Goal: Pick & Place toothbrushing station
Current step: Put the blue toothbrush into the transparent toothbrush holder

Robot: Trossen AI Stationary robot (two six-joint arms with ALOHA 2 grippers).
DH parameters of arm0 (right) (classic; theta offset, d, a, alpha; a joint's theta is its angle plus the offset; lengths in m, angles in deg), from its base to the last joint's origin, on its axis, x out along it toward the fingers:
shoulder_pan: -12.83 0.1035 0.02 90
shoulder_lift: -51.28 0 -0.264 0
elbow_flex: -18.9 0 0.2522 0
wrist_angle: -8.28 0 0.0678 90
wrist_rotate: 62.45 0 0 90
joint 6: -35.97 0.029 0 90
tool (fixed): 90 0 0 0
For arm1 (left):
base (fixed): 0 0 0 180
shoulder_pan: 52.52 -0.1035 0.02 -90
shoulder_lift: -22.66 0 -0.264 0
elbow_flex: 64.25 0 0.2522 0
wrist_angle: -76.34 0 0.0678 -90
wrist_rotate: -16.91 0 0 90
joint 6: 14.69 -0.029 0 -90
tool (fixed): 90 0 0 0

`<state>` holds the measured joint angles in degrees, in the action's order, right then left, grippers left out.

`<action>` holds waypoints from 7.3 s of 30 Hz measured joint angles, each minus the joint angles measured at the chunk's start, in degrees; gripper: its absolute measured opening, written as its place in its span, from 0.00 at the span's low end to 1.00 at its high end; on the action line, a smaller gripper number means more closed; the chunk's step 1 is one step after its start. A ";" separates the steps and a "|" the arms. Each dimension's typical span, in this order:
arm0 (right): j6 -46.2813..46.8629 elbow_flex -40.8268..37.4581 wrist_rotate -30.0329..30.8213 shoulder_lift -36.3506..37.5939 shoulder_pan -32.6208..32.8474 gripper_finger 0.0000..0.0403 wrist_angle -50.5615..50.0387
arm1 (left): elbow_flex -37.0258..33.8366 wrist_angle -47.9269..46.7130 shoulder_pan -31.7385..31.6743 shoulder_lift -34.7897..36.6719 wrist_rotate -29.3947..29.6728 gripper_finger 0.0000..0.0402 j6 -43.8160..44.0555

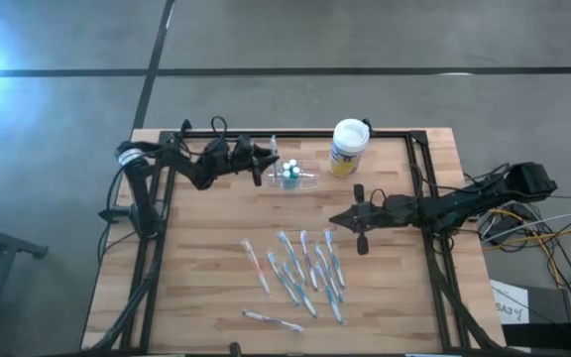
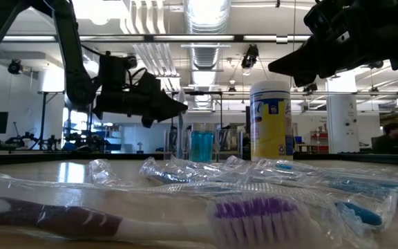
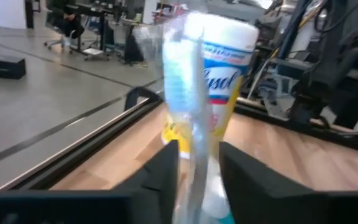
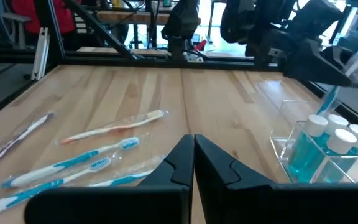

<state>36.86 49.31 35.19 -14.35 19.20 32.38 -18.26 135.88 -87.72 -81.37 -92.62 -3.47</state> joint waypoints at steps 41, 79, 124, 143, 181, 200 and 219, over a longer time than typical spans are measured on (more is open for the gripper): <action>31.68 16.99 -1.25 -1.71 1.55 0.05 -51.91 | -21.02 -32.35 9.87 67.79 -6.54 0.39 0.74; 42.30 41.01 -5.74 -35.41 6.43 0.18 -71.94 | -25.88 -29.24 18.93 68.06 -5.05 0.07 -6.62; -9.51 41.13 10.85 -18.73 0.89 0.02 -25.06 | -4.93 -23.98 25.30 31.05 -1.49 0.59 -11.37; -11.32 45.84 8.85 -25.35 -0.11 0.02 -22.27 | 0.42 -24.74 25.46 27.17 -1.98 0.57 -11.76; -3.45 42.98 9.05 -13.82 0.89 0.33 -34.40 | -5.85 -26.73 21.63 39.00 -7.85 0.05 -15.65; 2.14 9.61 9.31 -6.43 2.12 0.03 -5.59 | -18.15 -3.49 16.13 33.21 23.19 0.05 -10.08; 2.21 3.38 8.98 -6.01 2.25 0.02 0.02 | -4.99 9.66 15.13 1.92 36.19 0.05 -8.71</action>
<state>39.07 52.69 44.18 -20.36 21.45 32.40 -23.25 145.54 -72.59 -79.45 -56.43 -12.18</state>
